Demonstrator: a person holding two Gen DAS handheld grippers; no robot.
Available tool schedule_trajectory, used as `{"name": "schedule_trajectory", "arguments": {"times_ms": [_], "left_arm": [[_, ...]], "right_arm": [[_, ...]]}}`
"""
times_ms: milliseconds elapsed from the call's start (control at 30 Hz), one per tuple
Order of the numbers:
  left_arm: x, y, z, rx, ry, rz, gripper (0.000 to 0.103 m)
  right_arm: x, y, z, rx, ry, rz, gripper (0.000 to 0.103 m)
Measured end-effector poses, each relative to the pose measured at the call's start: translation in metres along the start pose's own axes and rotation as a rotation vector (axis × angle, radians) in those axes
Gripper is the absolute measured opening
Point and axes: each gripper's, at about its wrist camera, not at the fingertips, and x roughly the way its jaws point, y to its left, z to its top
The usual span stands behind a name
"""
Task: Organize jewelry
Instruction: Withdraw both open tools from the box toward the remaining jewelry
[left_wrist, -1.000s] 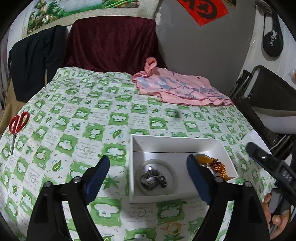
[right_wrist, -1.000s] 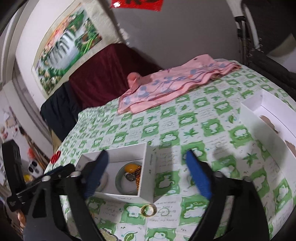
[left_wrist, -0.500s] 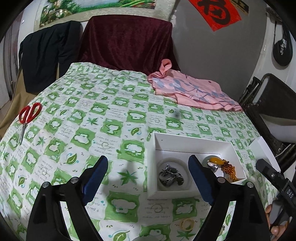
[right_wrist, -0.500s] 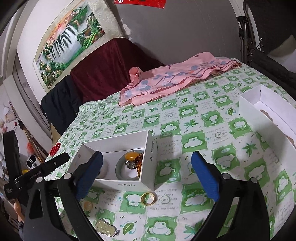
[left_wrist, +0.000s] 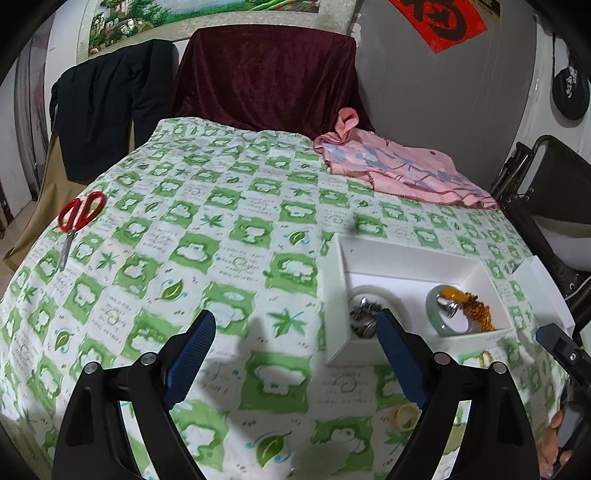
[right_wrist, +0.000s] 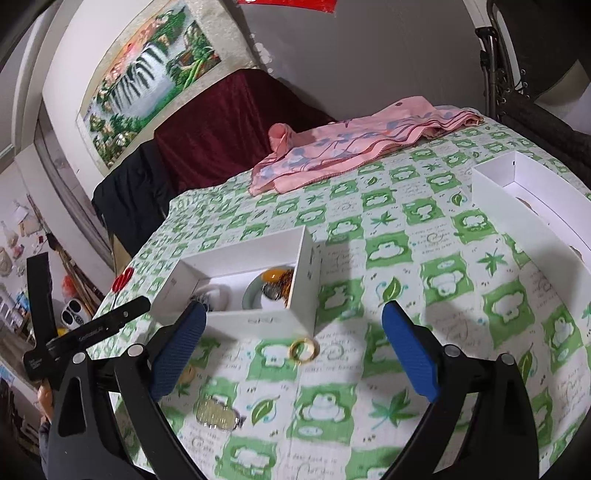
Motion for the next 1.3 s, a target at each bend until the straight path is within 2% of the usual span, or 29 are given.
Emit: {"name": "schedule_trajectory", "arguments": {"times_ms": [333,500,600,767,933,1033,1067,1133,1200,1300], "left_arm": [[-0.012,0.018,-0.021,-0.016,0.022,0.036,0.087],[-0.018,0.023,-0.032,-0.008,0.032,0.063,0.087],[-0.018,0.029,-0.036,-0.022,0.045,0.078,0.087],[-0.011,0.041,-0.036,-0.074,0.091,0.061,0.087],[-0.008,0.039,-0.039,-0.063,0.112,0.070,0.087],[-0.006,0.037,-0.039,-0.054,0.118,0.075,0.088],[-0.006,0.037,-0.040,-0.052,0.119,0.076,0.088],[-0.006,0.036,-0.040,-0.051,0.119,0.076,0.088],[-0.006,0.036,-0.040,-0.053,0.119,0.075,0.088],[-0.006,0.036,-0.040,-0.052,0.118,0.075,0.088]], "right_arm": [[-0.003,0.019,-0.024,-0.083,0.067,0.043,0.084],[0.003,0.035,-0.034,-0.171,0.117,0.060,0.070],[0.009,0.047,-0.042,-0.245,0.160,0.070,0.066],[0.016,0.067,-0.053,-0.352,0.220,0.098,0.062],[0.021,0.082,-0.064,-0.437,0.264,0.097,0.052],[0.029,0.091,-0.070,-0.487,0.304,0.056,0.043],[0.031,0.092,-0.071,-0.495,0.308,0.036,0.038],[0.031,0.092,-0.071,-0.497,0.305,0.014,0.037],[0.030,0.086,-0.068,-0.467,0.288,-0.034,0.027],[0.031,0.065,-0.058,-0.357,0.280,-0.048,0.027]]}}
